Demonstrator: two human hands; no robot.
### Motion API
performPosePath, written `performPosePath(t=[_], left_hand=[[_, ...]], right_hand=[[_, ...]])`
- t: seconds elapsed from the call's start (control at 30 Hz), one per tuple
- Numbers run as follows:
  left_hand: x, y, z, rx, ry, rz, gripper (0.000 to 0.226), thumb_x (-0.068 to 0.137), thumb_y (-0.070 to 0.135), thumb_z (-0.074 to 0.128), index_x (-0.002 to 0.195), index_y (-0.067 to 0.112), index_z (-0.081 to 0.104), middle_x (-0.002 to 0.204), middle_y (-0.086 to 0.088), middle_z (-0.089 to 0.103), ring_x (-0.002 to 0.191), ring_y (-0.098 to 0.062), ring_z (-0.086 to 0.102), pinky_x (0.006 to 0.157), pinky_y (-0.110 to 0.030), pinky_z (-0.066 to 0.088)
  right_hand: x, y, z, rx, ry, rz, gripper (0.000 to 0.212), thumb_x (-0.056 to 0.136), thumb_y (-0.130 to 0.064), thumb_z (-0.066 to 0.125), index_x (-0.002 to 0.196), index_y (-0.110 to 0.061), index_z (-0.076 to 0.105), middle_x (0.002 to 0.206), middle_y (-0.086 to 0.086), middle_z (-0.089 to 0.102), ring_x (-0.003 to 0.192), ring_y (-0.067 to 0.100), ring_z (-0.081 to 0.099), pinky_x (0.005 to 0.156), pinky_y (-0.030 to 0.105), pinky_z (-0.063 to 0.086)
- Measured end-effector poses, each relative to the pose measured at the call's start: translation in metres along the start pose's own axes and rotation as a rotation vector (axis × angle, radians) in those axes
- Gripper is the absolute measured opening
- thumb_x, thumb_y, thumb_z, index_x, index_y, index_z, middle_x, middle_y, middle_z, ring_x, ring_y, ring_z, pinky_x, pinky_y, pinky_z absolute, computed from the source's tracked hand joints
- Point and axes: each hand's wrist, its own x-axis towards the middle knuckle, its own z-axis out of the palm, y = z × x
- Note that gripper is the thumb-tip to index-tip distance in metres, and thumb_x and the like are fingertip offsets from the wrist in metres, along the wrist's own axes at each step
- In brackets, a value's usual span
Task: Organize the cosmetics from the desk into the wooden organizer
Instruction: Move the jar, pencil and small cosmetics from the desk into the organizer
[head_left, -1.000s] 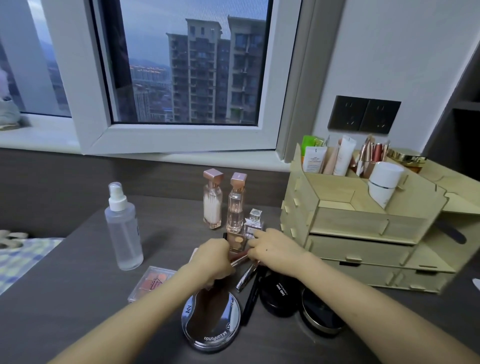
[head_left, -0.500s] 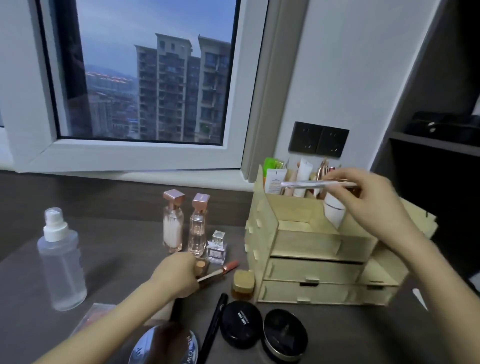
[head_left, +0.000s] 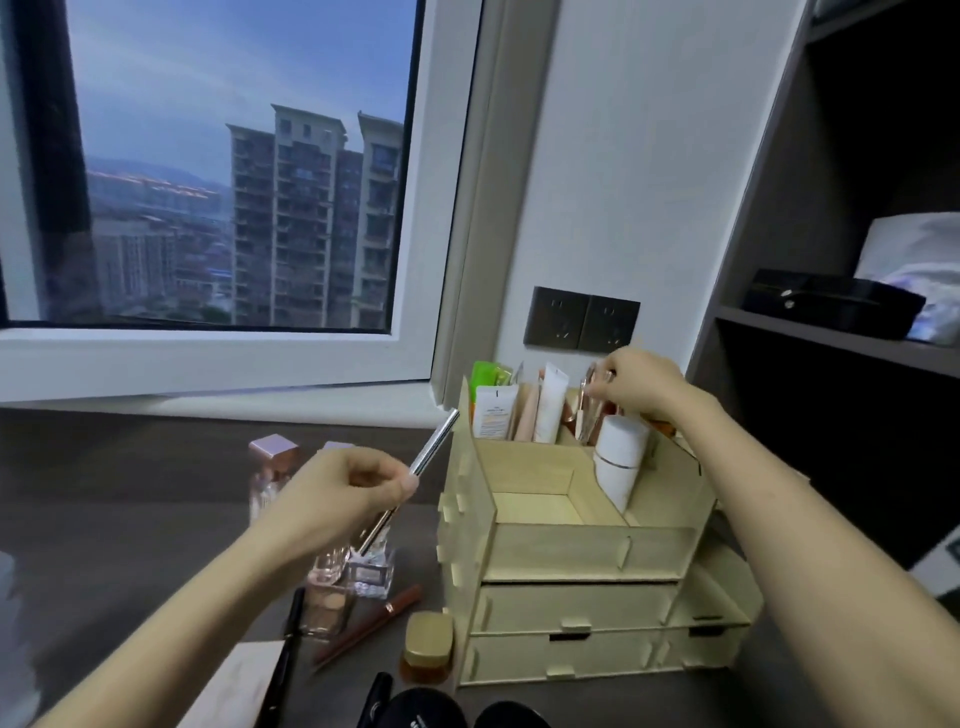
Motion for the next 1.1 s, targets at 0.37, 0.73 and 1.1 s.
performPosePath(t=[0.37, 0.73, 1.1], left_hand=[[0.042, 0.025, 0.044, -0.169, 0.031, 0.144, 0.007, 0.081, 0.019, 0.070, 0.075, 0.015, 0.072, 0.057, 0.010, 0.061, 0.046, 0.004, 0.048, 0.050, -0.008, 0.038], [0.083, 0.085, 0.117, 0.048, -0.086, 0.448, 0.006, 0.084, 0.017, 0.066, 0.086, 0.014, 0.071, 0.068, 0.012, 0.063, 0.059, 0.004, 0.054, 0.058, -0.007, 0.042], [0.100, 0.056, 0.090, 0.033, 0.120, 0.280, 0.014, 0.089, 0.015, 0.057, 0.090, 0.019, 0.070, 0.081, 0.005, 0.068, 0.079, -0.011, 0.062, 0.072, -0.020, 0.049]], right_hand=[[-0.011, -0.007, 0.002, 0.205, 0.088, -0.086, 0.041, 0.090, -0.040, 0.053, 0.089, -0.002, 0.066, 0.068, 0.000, 0.056, 0.065, 0.013, 0.051, 0.063, 0.028, 0.042], [-0.046, -0.009, -0.044, 1.013, 0.301, -0.133, 0.016, 0.094, -0.013, 0.053, 0.093, -0.002, 0.065, 0.071, 0.010, 0.067, 0.051, 0.018, 0.054, 0.045, 0.022, 0.047], [0.020, 0.037, -0.001, 0.522, 0.311, -0.008, 0.019, 0.100, -0.020, 0.035, 0.092, -0.013, 0.051, 0.086, 0.010, 0.064, 0.064, 0.016, 0.054, 0.060, 0.029, 0.047]])
